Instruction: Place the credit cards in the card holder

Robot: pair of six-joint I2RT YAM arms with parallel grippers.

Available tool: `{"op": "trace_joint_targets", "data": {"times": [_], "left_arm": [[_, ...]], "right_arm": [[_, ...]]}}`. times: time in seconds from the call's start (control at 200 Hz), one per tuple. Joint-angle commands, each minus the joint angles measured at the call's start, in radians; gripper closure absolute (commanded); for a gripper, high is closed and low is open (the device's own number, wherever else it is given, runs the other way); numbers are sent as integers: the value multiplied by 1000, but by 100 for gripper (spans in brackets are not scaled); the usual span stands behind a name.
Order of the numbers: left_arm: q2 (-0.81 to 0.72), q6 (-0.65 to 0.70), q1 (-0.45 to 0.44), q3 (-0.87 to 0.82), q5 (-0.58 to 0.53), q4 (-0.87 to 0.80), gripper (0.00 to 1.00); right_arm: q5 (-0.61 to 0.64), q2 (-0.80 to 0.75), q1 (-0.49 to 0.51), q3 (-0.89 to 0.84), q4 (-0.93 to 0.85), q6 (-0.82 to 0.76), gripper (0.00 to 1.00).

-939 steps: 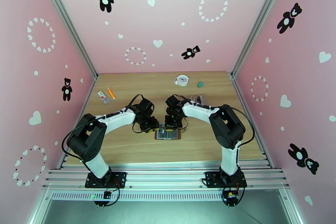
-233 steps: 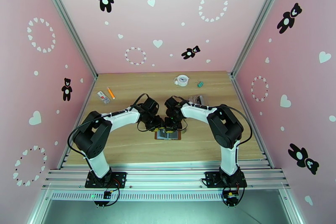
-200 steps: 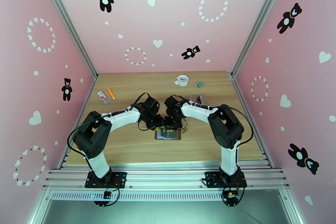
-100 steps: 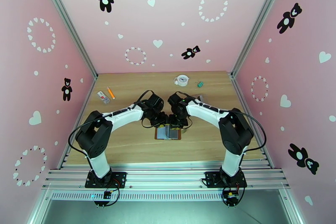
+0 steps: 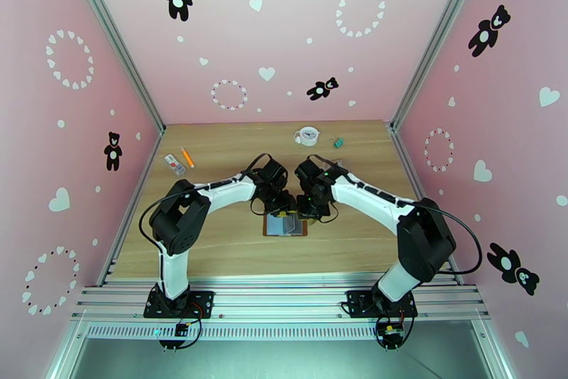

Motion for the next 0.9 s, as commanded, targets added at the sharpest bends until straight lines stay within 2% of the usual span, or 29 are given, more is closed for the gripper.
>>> {"op": "trace_joint_targets", "data": {"times": [0.0, 0.275, 0.5, 0.656, 0.896], "left_arm": [[8, 22, -7, 50, 19, -4, 65], [7, 63, 0, 104, 33, -46, 62], [-71, 32, 37, 5, -13, -23, 62], [-117, 35, 66, -82, -38, -34, 62], [-162, 10, 76, -189, -61, -1, 62]], "right_arm": [[20, -53, -17, -23, -27, 10, 80], [13, -57, -76, -3, -45, -28, 80], [19, 17, -176, 100, -56, -95, 76], [72, 132, -277, 242, -116, -165, 70], [251, 275, -372, 469, -219, -242, 66]]}}
